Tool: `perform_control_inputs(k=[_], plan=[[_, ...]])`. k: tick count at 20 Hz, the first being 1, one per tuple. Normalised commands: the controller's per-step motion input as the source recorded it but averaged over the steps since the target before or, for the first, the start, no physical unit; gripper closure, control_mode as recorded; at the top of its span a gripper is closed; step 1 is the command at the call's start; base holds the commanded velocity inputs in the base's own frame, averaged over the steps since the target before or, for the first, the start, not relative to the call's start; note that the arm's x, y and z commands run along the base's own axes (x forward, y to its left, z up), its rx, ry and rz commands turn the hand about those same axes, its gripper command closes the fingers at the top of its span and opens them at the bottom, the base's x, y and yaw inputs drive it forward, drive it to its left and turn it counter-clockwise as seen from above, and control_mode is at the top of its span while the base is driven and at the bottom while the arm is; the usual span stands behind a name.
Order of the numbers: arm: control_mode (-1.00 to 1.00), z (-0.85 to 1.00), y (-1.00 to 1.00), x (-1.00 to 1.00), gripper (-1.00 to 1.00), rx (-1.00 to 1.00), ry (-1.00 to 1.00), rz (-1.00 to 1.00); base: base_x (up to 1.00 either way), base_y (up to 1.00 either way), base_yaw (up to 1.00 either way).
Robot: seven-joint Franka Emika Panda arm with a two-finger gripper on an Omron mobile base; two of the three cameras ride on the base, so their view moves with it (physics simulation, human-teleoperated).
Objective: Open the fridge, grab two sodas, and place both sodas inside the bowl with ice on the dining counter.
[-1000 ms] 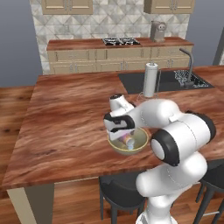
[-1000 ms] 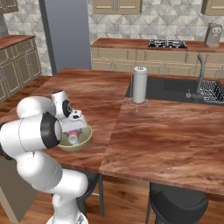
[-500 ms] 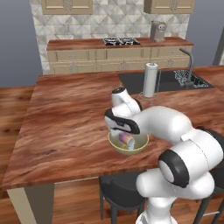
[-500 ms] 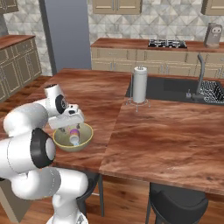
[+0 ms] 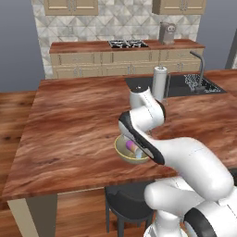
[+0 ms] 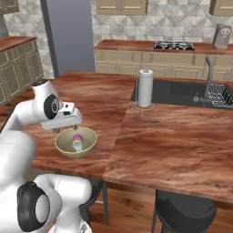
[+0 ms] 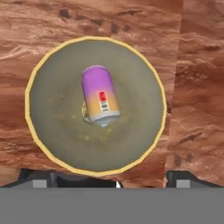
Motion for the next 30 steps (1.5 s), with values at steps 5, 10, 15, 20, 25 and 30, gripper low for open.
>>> perform_control_inputs(k=[5,10,15,20,25,30], plan=[[-1.00,0.48,-0.17,-0.96,-1.00,0.12,-0.19,-0.03,0.00,0.00,0.00],[-1.00,0.24,-0.20,-1.00,-1.00,0.15,-0.20,-0.04,0.00,0.00,0.00],[-1.00,0.13,-0.25,-0.99,-1.00,0.13,-0.16,-0.10,0.00,0.00,0.00],[-1.00,0.01,-0.09,-0.74,-1.00,0.05,-0.08,-0.14,0.00,0.00,0.00],[-1.00,-0.21,0.00,-0.13,-1.00,0.00,0.01,-0.01,0.00,0.00,0.00],[1.00,-0.14,-0.04,-0.27,-1.00,0.00,-0.04,-0.02,-0.20,-0.07,-0.02]])
